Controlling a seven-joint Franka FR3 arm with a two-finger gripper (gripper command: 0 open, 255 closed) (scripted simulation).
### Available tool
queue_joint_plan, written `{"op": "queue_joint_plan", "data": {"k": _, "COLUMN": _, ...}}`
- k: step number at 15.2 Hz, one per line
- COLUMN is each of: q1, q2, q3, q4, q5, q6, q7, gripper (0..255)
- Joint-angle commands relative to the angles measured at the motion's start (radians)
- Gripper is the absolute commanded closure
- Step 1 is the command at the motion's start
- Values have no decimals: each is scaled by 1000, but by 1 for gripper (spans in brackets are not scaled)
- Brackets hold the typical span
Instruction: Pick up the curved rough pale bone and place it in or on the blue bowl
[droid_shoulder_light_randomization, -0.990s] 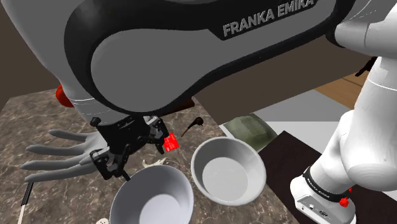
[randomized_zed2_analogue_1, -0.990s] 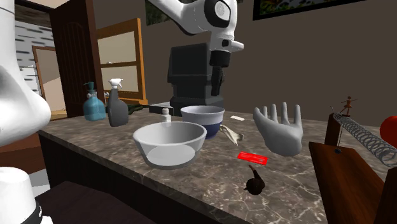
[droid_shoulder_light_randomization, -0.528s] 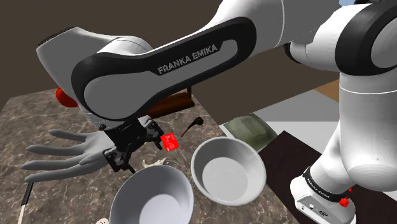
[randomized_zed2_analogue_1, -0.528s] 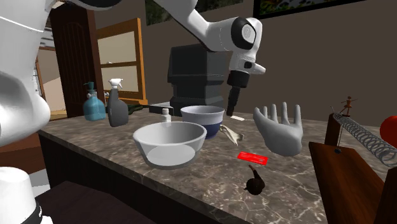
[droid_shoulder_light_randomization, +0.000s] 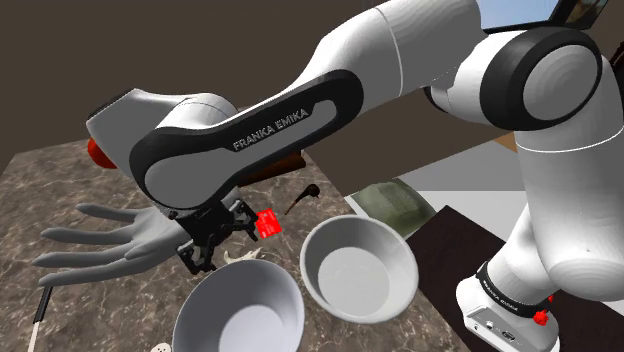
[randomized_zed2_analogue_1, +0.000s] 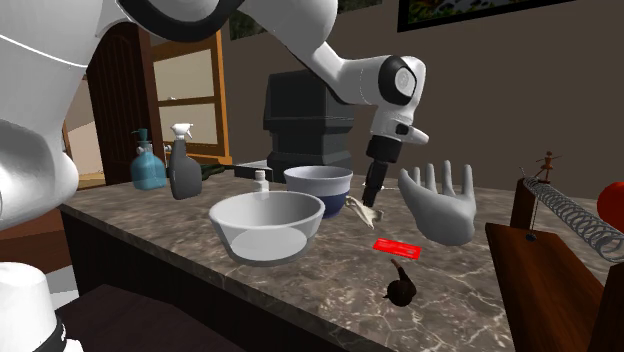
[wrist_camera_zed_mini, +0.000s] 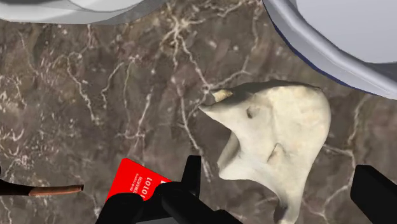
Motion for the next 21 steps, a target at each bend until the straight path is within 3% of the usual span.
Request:
{"op": "queue_joint_plan", "data": {"k": 1, "q1": -6, "q2": -4, "q3": 0, "q4": -31, "q5": 0, "q6": 26, "q7": 1, "gripper": 0}}
{"op": "queue_joint_plan", "data": {"k": 10, "q1": -10, "q2": -6, "q3": 0, "q4": -55, "q5": 0, "q6": 48, "q7": 2, "gripper": 0}}
{"op": "queue_joint_plan", "data": {"k": 11, "q1": -10, "q2": -6, "q3": 0, "q4": -55, "q5": 0, "q6": 48, "q7": 2, "gripper": 255}}
{"op": "queue_joint_plan", "data": {"k": 21, "q1": -10, "q2": -11, "q3": 1, "q4": -48, "q5": 2, "q6": 37, "q7": 1, "gripper": 255}}
